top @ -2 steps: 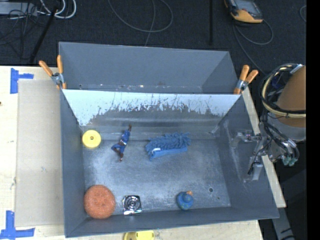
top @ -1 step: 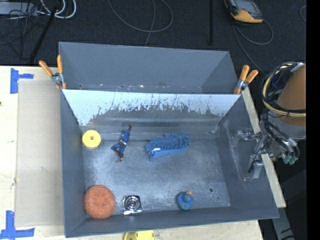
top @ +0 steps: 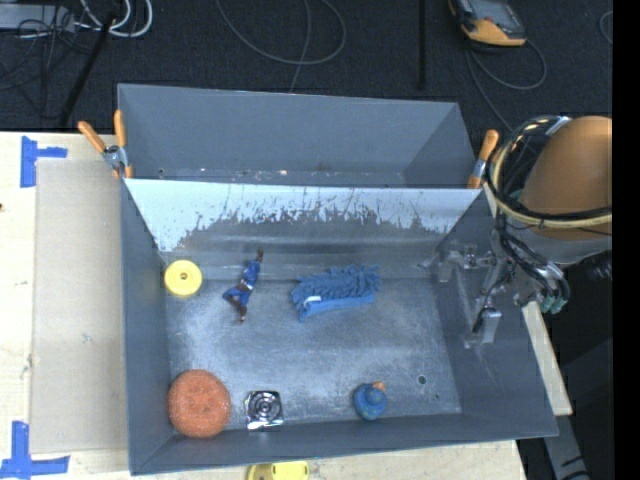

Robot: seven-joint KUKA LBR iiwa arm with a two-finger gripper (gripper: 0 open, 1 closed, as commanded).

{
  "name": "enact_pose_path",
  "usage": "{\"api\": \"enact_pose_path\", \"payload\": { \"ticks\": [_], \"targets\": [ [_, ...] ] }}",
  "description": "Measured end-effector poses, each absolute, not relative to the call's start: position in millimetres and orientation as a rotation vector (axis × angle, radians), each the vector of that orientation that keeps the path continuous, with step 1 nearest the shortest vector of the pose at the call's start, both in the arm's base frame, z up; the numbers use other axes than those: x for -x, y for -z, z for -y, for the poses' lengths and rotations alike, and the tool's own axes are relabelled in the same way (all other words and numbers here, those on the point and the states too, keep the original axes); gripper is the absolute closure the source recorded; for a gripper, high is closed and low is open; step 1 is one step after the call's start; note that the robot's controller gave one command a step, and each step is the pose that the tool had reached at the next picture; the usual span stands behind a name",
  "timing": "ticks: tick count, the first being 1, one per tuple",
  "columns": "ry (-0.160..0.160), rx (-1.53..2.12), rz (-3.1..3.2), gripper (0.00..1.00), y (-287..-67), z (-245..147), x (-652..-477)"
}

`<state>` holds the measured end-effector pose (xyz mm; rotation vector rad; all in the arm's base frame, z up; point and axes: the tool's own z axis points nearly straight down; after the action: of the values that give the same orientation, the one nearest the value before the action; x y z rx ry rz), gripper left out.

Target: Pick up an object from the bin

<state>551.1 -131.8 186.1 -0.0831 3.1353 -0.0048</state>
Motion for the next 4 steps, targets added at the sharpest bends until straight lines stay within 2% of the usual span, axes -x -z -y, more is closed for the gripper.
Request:
{"api": "enact_pose_path", "payload": {
  "ticks": [1, 2, 3, 4],
  "targets": [
    [0.000, 0.486, -3.102, 0.00, -167.0, 107.5, -574.3],
    [-0.001, 0.301, -3.124, 0.00, -144.7, 97.3, -598.9],
    [-0.001, 0.294, -3.126, 0.00, -141.3, 77.1, -608.9],
    [0.004, 0.597, -3.075, 0.00, -102.5, 58.2, -617.0]
  ]
}}
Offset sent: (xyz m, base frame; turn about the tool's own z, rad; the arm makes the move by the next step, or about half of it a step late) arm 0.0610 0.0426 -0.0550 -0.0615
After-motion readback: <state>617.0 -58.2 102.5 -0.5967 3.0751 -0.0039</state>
